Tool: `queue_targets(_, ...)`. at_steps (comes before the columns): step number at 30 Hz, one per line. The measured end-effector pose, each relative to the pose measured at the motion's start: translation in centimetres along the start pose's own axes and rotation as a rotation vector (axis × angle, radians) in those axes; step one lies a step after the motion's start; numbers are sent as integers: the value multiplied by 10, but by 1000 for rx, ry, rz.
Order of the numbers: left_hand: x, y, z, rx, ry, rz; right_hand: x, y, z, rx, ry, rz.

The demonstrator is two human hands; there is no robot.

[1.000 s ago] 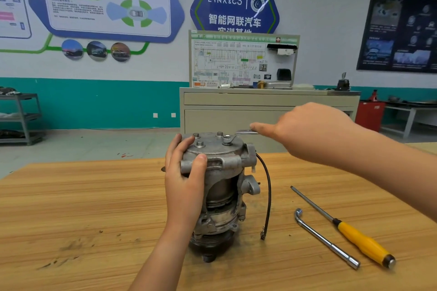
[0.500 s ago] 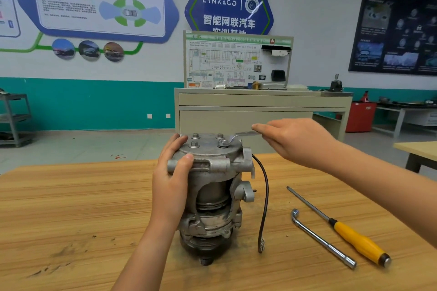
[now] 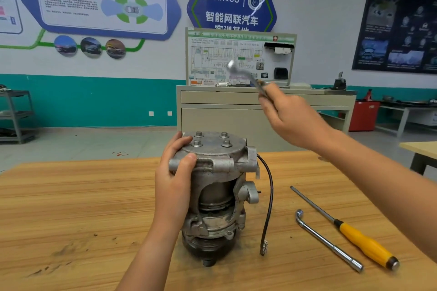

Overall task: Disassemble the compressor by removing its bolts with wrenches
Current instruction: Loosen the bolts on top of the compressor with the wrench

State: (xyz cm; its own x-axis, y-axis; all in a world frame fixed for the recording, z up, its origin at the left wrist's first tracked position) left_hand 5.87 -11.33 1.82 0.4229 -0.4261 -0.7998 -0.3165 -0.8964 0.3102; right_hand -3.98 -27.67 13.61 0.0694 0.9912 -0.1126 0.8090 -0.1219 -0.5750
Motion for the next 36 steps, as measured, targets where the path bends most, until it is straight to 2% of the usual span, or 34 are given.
queue_targets(3, 1, 1, 3, -39, -9, 18, 15, -18, 23, 255, -164, 344)
queue_targets(5, 1, 1, 4, -53, 0, -1, 15, -21, 37, 394, -159, 466)
queue_targets(7, 0, 2, 7, -66, 13, -30, 16, -21, 43, 456, -130, 503)
queue_targets(14, -1, 2, 8, -93, 38, -79, 21, -15, 35, 500, -85, 515)
queue_targets(18, -1, 2, 9, -97, 20, -62, 33, -16, 40, 524, -107, 616)
queue_targets(20, -2, 2, 10, -76, 11, -57, 36, -14, 47, 499, -59, 644)
queue_targets(23, -4, 1, 8, -50, 23, -101, 40, -16, 52, 386, -56, 619)
queue_targets(25, -5, 0, 8, -39, 36, -133, 34, -18, 53, 179, -101, 508)
queue_targets(26, -5, -1, 7, -37, 40, -139, 27, -14, 53, 154, -88, 497)
queue_targets(30, -3, -1, 6, -43, 64, -157, -7, 27, 31, 201, -59, 488)
queue_targets(34, -1, -2, 2, -50, 59, -131, -8, 63, -14, 373, -104, 345)
queue_targets(36, -1, -3, 1, -50, 50, -106, -6, 68, -23, 339, -67, 306)
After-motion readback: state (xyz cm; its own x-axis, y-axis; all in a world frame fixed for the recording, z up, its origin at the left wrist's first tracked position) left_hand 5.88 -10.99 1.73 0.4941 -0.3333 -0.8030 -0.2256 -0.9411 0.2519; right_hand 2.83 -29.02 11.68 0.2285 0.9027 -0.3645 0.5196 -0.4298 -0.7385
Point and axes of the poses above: each hand's wrist, its own z-axis away from the middle knuckle, its own y-axis out of the palm, x = y × z, the point moved 5 cm from there along -z, towards the middle knuckle, and after that the axes turned 8 degrees about -x, right-handed, at the moved point
